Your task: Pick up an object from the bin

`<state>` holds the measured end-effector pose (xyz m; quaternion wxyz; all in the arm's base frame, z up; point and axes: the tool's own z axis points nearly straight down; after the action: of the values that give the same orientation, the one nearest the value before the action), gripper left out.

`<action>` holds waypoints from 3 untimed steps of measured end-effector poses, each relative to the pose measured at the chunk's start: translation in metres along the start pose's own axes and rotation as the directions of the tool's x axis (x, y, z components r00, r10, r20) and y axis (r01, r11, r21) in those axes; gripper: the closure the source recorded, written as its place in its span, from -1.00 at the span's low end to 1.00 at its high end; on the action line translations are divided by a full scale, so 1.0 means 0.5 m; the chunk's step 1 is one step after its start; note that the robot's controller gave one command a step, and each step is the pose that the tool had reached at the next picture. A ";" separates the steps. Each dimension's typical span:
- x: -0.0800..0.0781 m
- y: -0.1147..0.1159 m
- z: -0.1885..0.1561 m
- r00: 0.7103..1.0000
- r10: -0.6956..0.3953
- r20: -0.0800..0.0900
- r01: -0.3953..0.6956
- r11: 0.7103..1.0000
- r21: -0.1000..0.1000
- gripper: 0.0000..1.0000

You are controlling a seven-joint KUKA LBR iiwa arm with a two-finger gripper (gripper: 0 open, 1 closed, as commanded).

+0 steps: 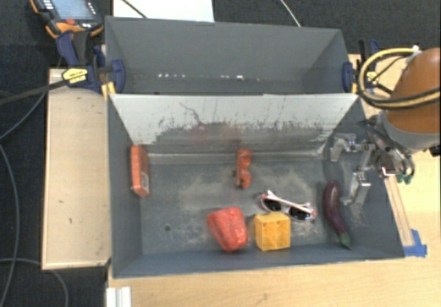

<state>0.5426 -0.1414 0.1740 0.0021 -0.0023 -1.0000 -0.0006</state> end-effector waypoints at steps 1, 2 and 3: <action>-0.003 0.002 -0.009 1.000 -0.006 0.008 0.006 1.000 0.002 -1.00; 0.068 0.097 0.184 1.000 -0.019 0.000 0.019 1.000 -0.001 -1.00; 0.104 0.049 0.207 0.955 -0.298 0.010 0.298 0.955 0.005 -1.00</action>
Offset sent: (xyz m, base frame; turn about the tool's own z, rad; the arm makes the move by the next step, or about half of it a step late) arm -0.0343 0.0483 -0.0916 -0.0182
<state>0.4903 -0.1167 0.0706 -0.0035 0.1483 -0.9889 0.0008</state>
